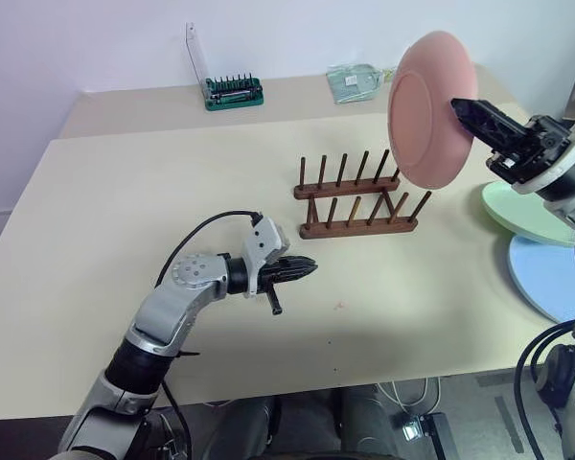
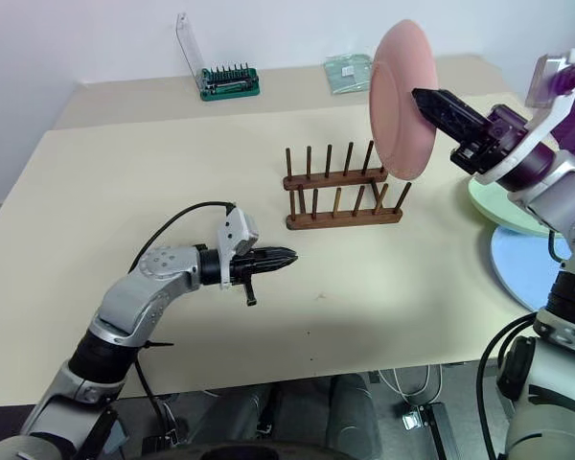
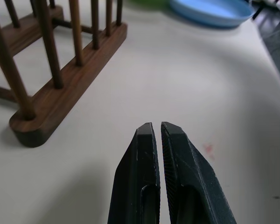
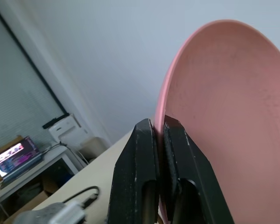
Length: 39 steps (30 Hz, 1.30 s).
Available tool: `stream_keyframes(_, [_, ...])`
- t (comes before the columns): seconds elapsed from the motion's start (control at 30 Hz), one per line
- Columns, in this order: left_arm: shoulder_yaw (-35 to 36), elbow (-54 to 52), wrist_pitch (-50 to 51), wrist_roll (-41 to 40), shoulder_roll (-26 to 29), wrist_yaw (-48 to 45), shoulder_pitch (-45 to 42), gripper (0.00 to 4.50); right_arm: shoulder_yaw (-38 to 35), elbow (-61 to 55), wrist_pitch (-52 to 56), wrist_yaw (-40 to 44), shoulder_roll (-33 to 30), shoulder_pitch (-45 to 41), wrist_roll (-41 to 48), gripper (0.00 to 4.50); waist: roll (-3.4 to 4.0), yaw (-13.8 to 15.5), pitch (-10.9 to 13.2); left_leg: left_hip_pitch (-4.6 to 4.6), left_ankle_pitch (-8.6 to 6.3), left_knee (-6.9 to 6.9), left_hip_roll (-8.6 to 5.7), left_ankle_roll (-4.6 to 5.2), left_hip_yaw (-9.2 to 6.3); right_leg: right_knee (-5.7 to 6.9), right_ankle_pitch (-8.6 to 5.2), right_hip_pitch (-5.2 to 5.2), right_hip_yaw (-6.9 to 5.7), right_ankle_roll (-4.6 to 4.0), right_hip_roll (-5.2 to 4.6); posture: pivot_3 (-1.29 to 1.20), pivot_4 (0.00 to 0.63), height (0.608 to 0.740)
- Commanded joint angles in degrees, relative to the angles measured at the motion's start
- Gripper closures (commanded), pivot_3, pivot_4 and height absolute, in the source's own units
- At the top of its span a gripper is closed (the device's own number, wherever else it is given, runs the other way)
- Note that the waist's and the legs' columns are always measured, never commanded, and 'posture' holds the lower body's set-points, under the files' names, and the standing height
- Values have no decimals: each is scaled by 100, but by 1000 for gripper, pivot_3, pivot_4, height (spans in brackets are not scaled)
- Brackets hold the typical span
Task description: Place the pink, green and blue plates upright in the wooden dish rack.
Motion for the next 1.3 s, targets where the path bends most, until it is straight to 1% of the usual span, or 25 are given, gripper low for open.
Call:
stream_keyframes(0.03, [198,-403,-28,-201,16,58,32,4283,-83,149,23,-70,72,-192,45,4473,0,1,0,0,0,2,0,0,1,0,0,0,0,0,-1,0,150,738])
stream_keyframes(0.2, [246,-589,-35,-250,115,116,120,4283,-57,540,96,-236,222,-305,-67,4473,0,1,0,1,2,4,0,-3,0,5,1,1,0,0,0,0,150,738])
stream_keyframes(0.3, [235,-606,-40,-231,154,144,138,4283,-94,635,48,-264,262,-356,-152,3554,0,-4,0,1,2,4,0,-3,0,5,1,1,0,-1,0,0,150,738])
stream_keyframes(0.33, [226,-612,-42,-232,156,155,143,4283,-109,647,27,-288,273,-376,-179,3153,1,-3,-1,1,2,4,0,-3,0,5,1,1,0,0,0,0,150,738])
stream_keyframes(0.37, [223,-616,-44,-239,162,161,146,4283,-119,653,14,-308,285,-394,-195,2698,1,-2,-1,1,2,3,0,-3,0,5,1,1,0,-1,0,0,150,738])
stream_keyframes(0.43, [201,-631,-38,-244,162,180,151,4283,-102,618,-128,-368,296,-422,-359,1571,1,-2,-1,1,2,3,0,-3,0,5,1,1,0,0,0,0,150,738])
stream_keyframes(0.5, [161,-641,-33,-238,146,199,150,4283,-15,578,-595,-448,258,-456,-858,624,1,-2,-1,1,2,4,0,-3,0,5,1,1,0,-1,0,0,150,738])
stream_keyframes(0.6, [127,-646,-27,-236,126,217,141,4283,-103,696,-1164,-601,117,-601,-1402,624,2,-2,-1,1,2,4,-2,-3,2,7,1,0,0,0,0,0,150,738])
stream_keyframes(0.67, [111,-643,-29,-232,113,224,134,4283,-284,566,-1460,-465,-153,-515,-1640,624,2,13,-1,0,2,4,-2,-4,1,7,1,0,0,0,0,0,150,738])
stream_keyframes(0.73, [100,-637,-36,-223,95,238,129,4283,-627,372,-1608,-339,-590,-166,-1832,624,3,63,-1,-6,2,4,-3,-3,-1,4,1,-2,-3,0,-2,0,150,738])
stream_keyframes(0.77, [92,-643,-43,-215,94,240,135,4283,-678,309,-1664,-294,-784,59,-2004,624,3,111,-1,-8,2,4,-5,-3,-4,2,1,-2,-5,0,-2,0,150,738])
stream_keyframes(0.8, [75,-642,-56,-200,94,236,140,4283,-604,239,-1748,-216,-999,368,-2295,624,4,135,-2,-8,1,4,-5,-1,-3,-2,1,-2,-5,0,-2,0,150,738])
stream_keyframes(0.87, [55,-648,-69,-185,99,231,151,4283,-483,163,-1855,-121,-1213,714,-2608,624,2,141,-3,-7,-1,3,-5,2,0,-4,1,-2,-5,0,-2,0,150,738])
stream_keyframes(0.93, [-11,-594,-84,-192,98,153,130,4283,196,-259,-2341,479,-1749,1801,-3560,624,8,139,-6,-4,-1,4,-3,2,12,-4,1,-1,-1,1,-2,0,150,738])
stream_keyframes(0.97, [-41,-567,-97,-189,100,117,117,4283,463,-383,-2531,661,-1943,2166,-3923,624,11,140,-8,2,-1,5,-2,2,14,0,1,1,-1,1,-1,0,150,738])
stream_keyframes(1.0, [-61,-548,-108,-186,103,96,108,4283,618,-447,-2665,767,-2056,2381,-4145,624,11,126,-8,5,0,4,0,1,18,5,1,2,-1,1,0,0,150,738])
stream_keyframes(1.03, [-107,-490,-151,-154,96,69,81,4283,992,-340,-2982,788,-2188,2468,-4603,624,12,104,-8,8,1,5,2,-1,22,8,1,2,1,1,2,0,150,738])
stream_keyframes(1.13, [-202,-377,-236,-96,64,26,6,4283,1876,229,-3632,748,-2281,2332,-5678,624,23,53,-10,27,3,6,2,-4,58,18,7,5,31,10,-1,0,150,738])
stream_keyframes(1.23, [-221,-366,-250,-107,42,39,-12,4283,2342,907,-3969,542,-2107,1876,-6332,624,18,-6,-7,65,4,4,3,-2,69,18,8,38,42,11,0,0,150,738])
stream_keyframes(1.3, [-231,-375,-251,-118,40,52,-6,4283,2694,1452,-4193,376,-1993,1523,-6826,624,17,-20,-6,79,-1,0,5,7,84,18,8,43,58,12,5,0,150,738])
